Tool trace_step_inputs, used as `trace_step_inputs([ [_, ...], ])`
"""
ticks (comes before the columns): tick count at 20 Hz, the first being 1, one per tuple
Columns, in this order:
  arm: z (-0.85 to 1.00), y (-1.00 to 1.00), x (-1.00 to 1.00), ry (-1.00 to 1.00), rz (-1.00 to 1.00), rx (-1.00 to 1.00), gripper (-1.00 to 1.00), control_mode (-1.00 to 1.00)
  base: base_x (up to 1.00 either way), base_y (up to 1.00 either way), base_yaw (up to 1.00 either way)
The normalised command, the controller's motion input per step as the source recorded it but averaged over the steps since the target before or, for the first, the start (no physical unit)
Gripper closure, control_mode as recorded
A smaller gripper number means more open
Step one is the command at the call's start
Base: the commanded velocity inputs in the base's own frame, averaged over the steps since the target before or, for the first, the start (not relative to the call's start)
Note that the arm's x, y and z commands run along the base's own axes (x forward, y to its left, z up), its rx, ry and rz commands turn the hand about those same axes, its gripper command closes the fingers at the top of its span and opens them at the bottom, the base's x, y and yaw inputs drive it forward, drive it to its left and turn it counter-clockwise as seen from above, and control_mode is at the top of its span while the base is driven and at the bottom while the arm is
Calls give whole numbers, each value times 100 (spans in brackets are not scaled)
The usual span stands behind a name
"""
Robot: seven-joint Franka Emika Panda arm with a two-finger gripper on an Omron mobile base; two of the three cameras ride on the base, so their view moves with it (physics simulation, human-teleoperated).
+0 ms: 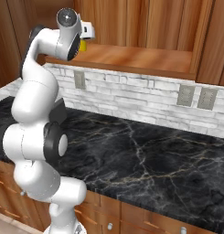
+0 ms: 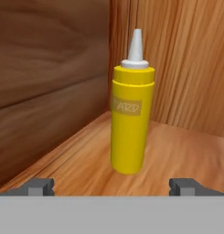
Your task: Take 2 condiments from the cabinet and move them on the counter near the stove.Make sure the condiments are lined up with each other, next to each other.
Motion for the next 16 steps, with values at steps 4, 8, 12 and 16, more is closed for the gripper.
trace_step_inputs([
  [4,-22,0,29,0,-2,0,-100,-100,0,0,0],
  [8,-14,0,22,0,-2,0,-100,-100,0,0,0],
  [12,0,0,16,0,-2,0,-100,-100,0,0,0],
  [16,0,0,20,0,-2,0,-100,-100,0,0,0],
])
